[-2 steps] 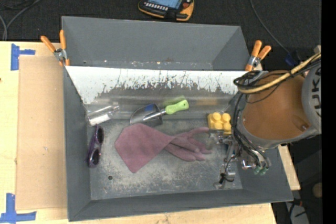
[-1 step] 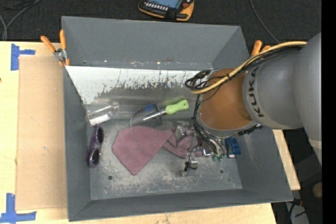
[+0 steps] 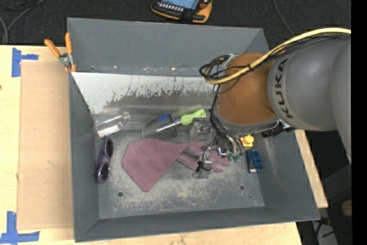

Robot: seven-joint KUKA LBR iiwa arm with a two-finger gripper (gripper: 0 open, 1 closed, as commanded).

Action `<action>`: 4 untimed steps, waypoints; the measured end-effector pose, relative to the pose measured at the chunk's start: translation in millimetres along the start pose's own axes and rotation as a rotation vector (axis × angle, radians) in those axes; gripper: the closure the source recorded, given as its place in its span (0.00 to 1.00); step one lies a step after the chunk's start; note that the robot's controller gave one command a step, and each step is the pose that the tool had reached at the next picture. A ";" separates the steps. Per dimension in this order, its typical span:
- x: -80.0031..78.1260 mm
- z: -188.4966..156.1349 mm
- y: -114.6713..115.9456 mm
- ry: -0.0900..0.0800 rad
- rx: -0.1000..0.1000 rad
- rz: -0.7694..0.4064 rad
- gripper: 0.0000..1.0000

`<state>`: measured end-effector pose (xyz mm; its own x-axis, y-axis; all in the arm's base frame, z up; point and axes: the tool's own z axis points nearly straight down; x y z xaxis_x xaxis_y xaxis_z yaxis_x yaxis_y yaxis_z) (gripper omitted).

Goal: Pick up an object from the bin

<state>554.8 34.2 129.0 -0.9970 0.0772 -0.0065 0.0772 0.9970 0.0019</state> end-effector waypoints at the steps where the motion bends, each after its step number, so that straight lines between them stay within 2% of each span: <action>1: 10.5 57.4 -23.0 0.017 0.001 -0.095 0.00; 2: -12.0 59.5 -42.2 0.000 -0.001 0.095 0.00; 3: 9.6 56.4 -22.3 0.016 0.000 -0.093 1.00; 4: 9.6 56.4 -22.2 0.016 0.000 -0.093 1.00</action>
Offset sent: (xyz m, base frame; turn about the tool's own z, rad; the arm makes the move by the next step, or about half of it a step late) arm 0.0091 -0.0441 -0.0590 0.0976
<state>544.0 12.8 72.5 -0.9998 -0.0155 0.0093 -0.0155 0.9999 0.0024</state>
